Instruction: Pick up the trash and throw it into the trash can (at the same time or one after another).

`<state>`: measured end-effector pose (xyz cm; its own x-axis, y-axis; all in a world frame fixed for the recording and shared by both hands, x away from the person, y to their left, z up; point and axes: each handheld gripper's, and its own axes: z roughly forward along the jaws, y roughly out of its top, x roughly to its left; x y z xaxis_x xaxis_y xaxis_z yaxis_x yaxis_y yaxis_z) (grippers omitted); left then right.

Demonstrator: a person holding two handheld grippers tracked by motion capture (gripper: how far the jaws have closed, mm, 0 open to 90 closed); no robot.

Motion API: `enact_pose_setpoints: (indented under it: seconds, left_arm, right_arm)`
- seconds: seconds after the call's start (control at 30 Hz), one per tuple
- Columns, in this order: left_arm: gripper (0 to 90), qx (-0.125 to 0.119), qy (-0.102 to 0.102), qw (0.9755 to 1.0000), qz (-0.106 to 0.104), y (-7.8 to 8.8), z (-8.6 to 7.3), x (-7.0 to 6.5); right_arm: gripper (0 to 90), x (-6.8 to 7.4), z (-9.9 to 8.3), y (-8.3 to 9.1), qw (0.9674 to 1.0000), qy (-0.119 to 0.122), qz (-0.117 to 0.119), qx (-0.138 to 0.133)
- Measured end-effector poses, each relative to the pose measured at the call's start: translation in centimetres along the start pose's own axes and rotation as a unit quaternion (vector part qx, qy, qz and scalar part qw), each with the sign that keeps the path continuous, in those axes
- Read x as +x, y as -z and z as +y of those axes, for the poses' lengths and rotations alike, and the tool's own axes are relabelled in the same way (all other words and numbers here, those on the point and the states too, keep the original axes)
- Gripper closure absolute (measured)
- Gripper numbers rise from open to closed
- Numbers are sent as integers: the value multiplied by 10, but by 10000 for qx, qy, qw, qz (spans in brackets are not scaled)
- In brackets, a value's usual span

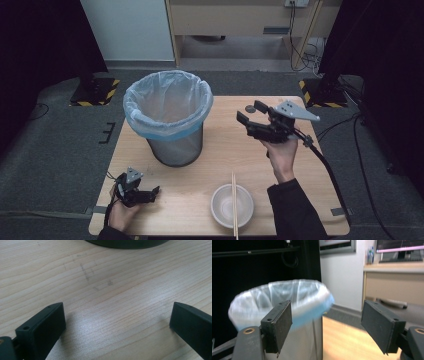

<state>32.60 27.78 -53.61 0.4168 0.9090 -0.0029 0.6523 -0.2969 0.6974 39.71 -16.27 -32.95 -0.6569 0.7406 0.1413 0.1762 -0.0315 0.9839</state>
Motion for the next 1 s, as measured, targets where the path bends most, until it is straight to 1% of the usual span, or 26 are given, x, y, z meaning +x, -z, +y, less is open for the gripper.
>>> enact_pose_setpoints:
  seconds: [0.03,0.07,0.1,0.13,0.17,0.2,0.23,0.27,0.3,0.33,0.37,0.4,0.5,0.53,0.6,0.7,0.77,0.87,0.9,0.97,1.0]
  left_arm:
    - [0,-4,1,10000,4,0,0,0]
    - [0,-4,1,10000,4,0,0,0]
    - [0,-2,2,10000,0,0,0,0]
    - [0,-2,2,10000,0,0,0,0]
    - [0,-3,5,10000,1,0,0,0]
    - [0,-2,6,10000,2,0,0,0]
    - [0,-2,8,10000,4,0,0,-1]
    - [0,-3,10,10000,5,0,0,-1]
    - [0,-3,10,10000,5,0,0,-1]
    - [0,-3,9,10000,6,0,0,-1]
    - [0,-4,11,10000,6,0,0,-1]
    - [0,-3,8,10000,4,0,0,-1]
    - [0,1,-6,10000,-3,0,0,-2]
    - [0,0,-6,10000,-4,0,0,-2]
    - [0,-1,-6,10000,-5,0,0,-2]
    - [0,1,-5,10000,-5,0,0,-2]
    - [0,1,-7,10000,-8,0,0,-1]
    - [0,4,-21,10000,-20,0,0,-1]
    - [0,4,-23,10000,-23,0,0,-1]
    - [0,3,-24,10000,-24,0,0,-1]
    - [0,3,-25,10000,-24,0,0,-1]
  right_arm:
    - [247,-3,-8,5,10000,-48,-3,57]
    - [247,-3,-8,5,10000,-48,-3,57]
    - [247,-10,-27,17,9997,-95,-105,181]
    - [247,-10,-27,17,9997,-95,-105,181]
    - [253,-14,-43,27,9993,-194,-176,282]
    - [253,-14,-43,27,9993,-194,-176,282]
    - [259,-16,-50,30,9991,-239,-154,325]
    - [263,-17,-61,35,9985,-316,-118,431]
    - [263,-17,-68,38,9980,-344,-134,511]
    - [269,-18,-78,42,9975,-313,-171,617]
    - [270,-18,-85,44,9967,-305,-196,721]
    - [270,-18,-93,48,9948,-320,-246,939]
    - [275,-16,-97,52,9949,-334,-231,925]
    - [276,-15,-100,54,9945,-349,-214,966]
    - [291,-13,-105,57,9938,-307,-231,1046]
    - [299,-6,-114,59,9921,-329,-144,1198]
    - [302,0,-122,60,9905,-277,-107,1342]
    - [305,8,-133,63,9878,-186,-112,1545]
    - [308,10,-135,63,9875,-184,-95,1561]
    - [320,16,-142,65,9859,-259,-13,1655]
    - [320,16,-142,65,9859,-259,-13,1655]
